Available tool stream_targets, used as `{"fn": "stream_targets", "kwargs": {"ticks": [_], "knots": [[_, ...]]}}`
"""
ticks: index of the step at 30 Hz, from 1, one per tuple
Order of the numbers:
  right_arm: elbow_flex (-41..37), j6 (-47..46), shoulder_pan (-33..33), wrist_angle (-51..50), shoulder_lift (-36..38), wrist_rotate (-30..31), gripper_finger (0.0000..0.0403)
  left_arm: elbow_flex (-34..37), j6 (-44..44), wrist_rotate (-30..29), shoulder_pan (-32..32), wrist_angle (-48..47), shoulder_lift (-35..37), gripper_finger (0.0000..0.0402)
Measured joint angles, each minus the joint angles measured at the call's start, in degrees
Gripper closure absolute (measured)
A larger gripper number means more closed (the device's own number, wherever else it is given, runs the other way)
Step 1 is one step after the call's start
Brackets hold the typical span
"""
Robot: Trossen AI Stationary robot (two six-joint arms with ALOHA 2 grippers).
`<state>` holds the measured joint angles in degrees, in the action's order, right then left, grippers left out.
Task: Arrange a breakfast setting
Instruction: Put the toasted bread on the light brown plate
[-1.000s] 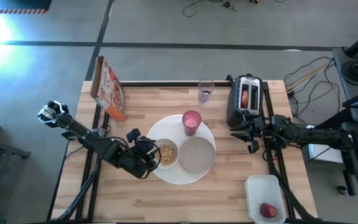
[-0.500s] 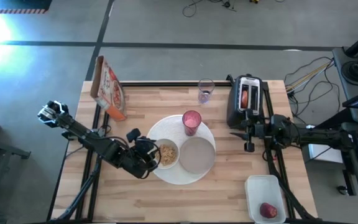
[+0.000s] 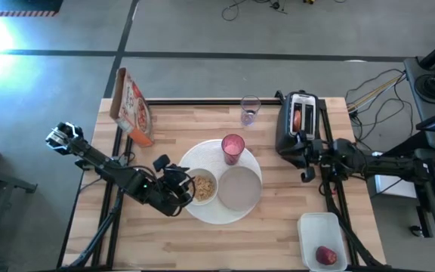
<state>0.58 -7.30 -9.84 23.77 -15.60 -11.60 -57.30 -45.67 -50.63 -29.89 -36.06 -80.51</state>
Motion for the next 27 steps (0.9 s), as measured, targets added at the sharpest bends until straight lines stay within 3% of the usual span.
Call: {"fn": "stream_targets", "kwargs": {"ticks": [7, 17, 20, 25, 27], "knots": [[2.17, -10.71, 0.08, 2.84, -0.21, -0.40, 0.0319, 0.00, 0.00, 0.00, 0.00, -0.01, 0.02, 0.0247], [10.91, -20.10, 0.08, -0.27, -1.81, 4.86, 0.0319, 0.00, 0.00, -0.02, 0.00, -0.06, 0.02, 0.0247], [16.42, -25.80, 0.08, -11.93, -2.31, 11.95, 0.0319, 0.00, 0.00, -0.02, 0.00, -0.20, 0.02, 0.0247], [29.22, -34.49, 0.07, -48.25, -5.20, 32.58, 0.0319, 0.00, 0.00, -0.02, 0.00, -0.79, 0.02, 0.0247], [33.81, -39.42, 0.06, -60.62, -7.24, 38.24, 0.0319, 0.00, 0.00, -0.02, 0.00, -0.99, 0.02, 0.0247]]}}
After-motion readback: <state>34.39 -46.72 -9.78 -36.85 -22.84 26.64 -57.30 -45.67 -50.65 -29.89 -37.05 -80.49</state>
